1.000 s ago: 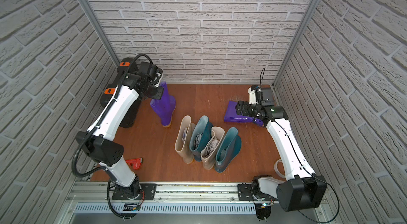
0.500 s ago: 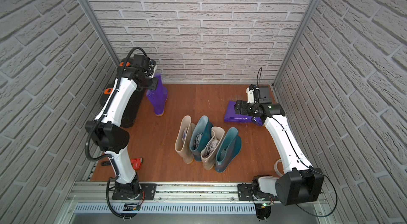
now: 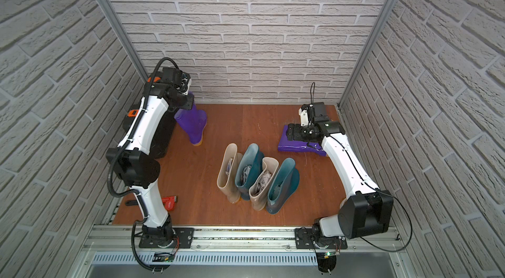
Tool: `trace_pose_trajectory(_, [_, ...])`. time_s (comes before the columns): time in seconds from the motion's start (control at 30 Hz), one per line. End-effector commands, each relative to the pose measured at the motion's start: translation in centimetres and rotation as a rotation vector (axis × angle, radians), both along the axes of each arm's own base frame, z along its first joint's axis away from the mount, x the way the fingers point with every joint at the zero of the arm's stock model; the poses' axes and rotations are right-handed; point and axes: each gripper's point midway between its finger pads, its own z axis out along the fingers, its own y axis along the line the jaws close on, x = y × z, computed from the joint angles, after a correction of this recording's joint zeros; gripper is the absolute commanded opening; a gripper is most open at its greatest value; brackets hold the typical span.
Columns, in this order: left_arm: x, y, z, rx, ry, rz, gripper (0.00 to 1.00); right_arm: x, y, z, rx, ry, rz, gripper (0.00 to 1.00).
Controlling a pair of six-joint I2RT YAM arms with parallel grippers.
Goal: Match and arrange rain boots in pairs
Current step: Place the rain boot at the center of the board, then pick up the rain boot at the center of the board.
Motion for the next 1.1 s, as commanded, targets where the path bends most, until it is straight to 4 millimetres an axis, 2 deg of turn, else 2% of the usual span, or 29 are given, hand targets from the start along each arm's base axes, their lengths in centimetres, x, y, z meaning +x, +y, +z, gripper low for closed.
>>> trace_pose_trajectory(0.0, [0.6,0.0,1.6,-0.033,-0.066,0.004,0.44,0.1,0.0,-0.3,-0.053,0.022,0.036,0.91])
trace_pose_trajectory(0.1, [0.4,0.0,2.7,-0.045,-0.087,0.015,0.55,0.2,-0.8,-1.7,-0.102,0.089,0.017,0.91])
trace_pose_trajectory(0.23, [-0.4,0.0,4.2,-0.07,-0.103,0.036,0.62,-0.4,-1.2,-3.9,-0.139,0.18,0.025,0.92])
trace_pose_trajectory(0.37, [-1.6,-0.5,4.9,-0.094,-0.115,0.038,0.65,-0.9,-1.6,-6.2,-0.18,0.269,0.061,0.93])
trace_pose_trajectory(0.53, [-2.9,-1.6,4.8,-0.106,-0.108,0.018,0.66,-0.9,-1.4,-8.5,-0.266,0.333,0.133,0.92])
trace_pose_trajectory(0.87, [-3.8,-2.8,4.1,-0.118,-0.099,0.002,0.66,0.4,-3.4,-9.0,-0.545,0.395,0.214,0.93])
trace_pose_trajectory(1.07, [-4.2,-2.9,3.9,-0.119,-0.09,0.002,0.66,1.1,-3.7,-10.1,-0.638,0.446,0.293,0.94])
